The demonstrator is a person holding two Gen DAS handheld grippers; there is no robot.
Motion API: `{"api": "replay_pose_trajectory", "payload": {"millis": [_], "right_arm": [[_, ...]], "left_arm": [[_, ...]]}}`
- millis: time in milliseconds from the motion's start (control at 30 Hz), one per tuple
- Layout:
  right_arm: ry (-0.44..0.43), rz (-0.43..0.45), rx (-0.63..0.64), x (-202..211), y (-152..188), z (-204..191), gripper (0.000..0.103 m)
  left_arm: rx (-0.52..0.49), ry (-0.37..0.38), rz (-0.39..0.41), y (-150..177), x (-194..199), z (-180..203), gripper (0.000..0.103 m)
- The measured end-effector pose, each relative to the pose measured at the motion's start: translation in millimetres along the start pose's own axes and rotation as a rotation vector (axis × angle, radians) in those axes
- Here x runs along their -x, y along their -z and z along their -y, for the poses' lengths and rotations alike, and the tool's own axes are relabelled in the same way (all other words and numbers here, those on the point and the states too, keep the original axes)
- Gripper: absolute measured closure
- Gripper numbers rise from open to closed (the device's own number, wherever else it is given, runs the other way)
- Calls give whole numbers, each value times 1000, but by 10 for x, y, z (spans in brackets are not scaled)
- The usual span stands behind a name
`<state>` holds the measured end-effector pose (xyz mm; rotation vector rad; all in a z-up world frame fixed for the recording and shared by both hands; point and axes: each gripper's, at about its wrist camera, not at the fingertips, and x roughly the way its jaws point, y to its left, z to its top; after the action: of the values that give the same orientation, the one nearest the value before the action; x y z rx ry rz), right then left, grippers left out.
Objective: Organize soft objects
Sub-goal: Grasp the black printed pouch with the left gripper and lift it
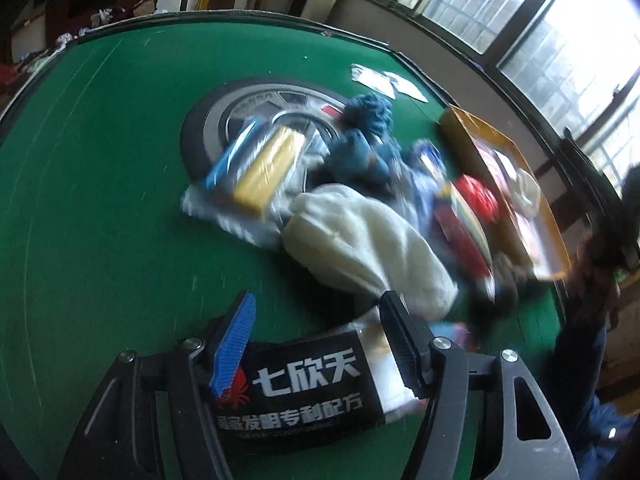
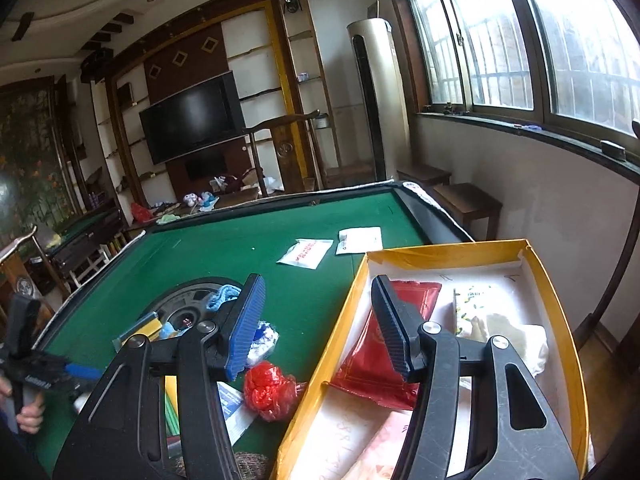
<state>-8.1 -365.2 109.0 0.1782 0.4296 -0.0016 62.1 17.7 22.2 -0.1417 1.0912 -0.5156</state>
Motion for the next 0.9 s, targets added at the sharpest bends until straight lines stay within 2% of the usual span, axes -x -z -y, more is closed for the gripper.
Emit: {"api": "replay_pose_trajectory", "payload": {"millis": [67, 200, 333, 533, 633, 900], "right_arm": [[1, 2, 14, -2, 7, -34, 47], [0, 4, 22, 4, 13, -65, 47], [-5, 8, 29, 11, 22, -88, 47], [-47, 8, 63, 25, 30, -180, 47], [-55, 8, 103, 25, 61, -267, 47], [-57, -11, 134, -27, 121, -347, 47]], "left_arm": [[-18, 2, -14, 156, 105, -13, 38], [-76, -62, -24, 479, 247, 78, 38], [-151, -83, -26, 705, 395, 208, 38], [-108, -82, 47, 908, 715, 185, 38], [-136, -94, 58, 999, 792, 182, 38], [-361, -177, 44, 1313, 1038, 362, 38]]}}
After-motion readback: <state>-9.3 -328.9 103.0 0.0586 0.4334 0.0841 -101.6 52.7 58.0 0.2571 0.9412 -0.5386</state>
